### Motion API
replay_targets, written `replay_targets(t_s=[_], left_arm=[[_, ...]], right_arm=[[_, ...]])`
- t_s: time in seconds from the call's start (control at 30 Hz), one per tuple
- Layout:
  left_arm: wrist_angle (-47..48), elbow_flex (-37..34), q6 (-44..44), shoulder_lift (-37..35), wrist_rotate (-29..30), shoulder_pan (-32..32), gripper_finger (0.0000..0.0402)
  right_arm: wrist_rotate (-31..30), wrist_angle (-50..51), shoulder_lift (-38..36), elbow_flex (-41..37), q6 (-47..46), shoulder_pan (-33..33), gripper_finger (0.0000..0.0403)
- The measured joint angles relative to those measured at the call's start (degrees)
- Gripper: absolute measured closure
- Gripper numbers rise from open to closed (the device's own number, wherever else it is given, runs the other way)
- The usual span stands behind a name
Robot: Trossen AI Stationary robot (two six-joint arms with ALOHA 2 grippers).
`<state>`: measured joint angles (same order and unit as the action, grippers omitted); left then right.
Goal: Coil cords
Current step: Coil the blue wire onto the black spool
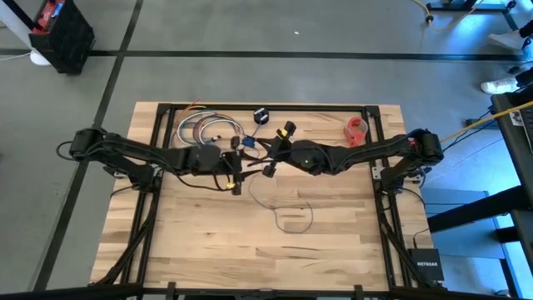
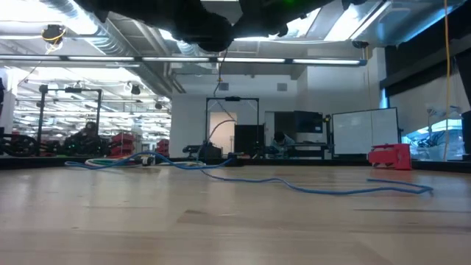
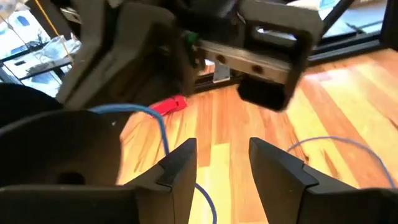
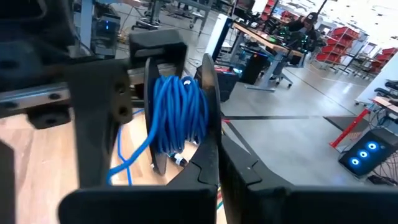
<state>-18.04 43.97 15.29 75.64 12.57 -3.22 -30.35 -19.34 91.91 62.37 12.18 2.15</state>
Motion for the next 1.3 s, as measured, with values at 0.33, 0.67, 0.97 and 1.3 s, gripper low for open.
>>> replay_targets(t_s=[0.33, 0.67, 0.97, 1.3], left_arm=[[5.59, -0.98, 0.18, 0.19, 10.32, 0.80, 0.0260], [12.58, -2.43, -2.72, 0.19, 10.30, 1.53, 0.0260], [21.76, -0.09, -4.60, -6.97, 10.30, -3.31, 0.0260], [28.53, -0.15, -8.87, -12.14, 10.32, -4.54, 0.0260]], right_arm=[[0.55, -0.48, -0.89, 0.42, 0.07, 0.09, 0.0401], [0.48, -0.14, -0.91, 3.44, 3.13, 0.08, 0.0401], [0.44, 0.32, -0.91, 4.48, 4.22, 0.09, 0.0401], [0.39, 0.71, -0.91, 4.48, 4.16, 0.07, 0.0401]])
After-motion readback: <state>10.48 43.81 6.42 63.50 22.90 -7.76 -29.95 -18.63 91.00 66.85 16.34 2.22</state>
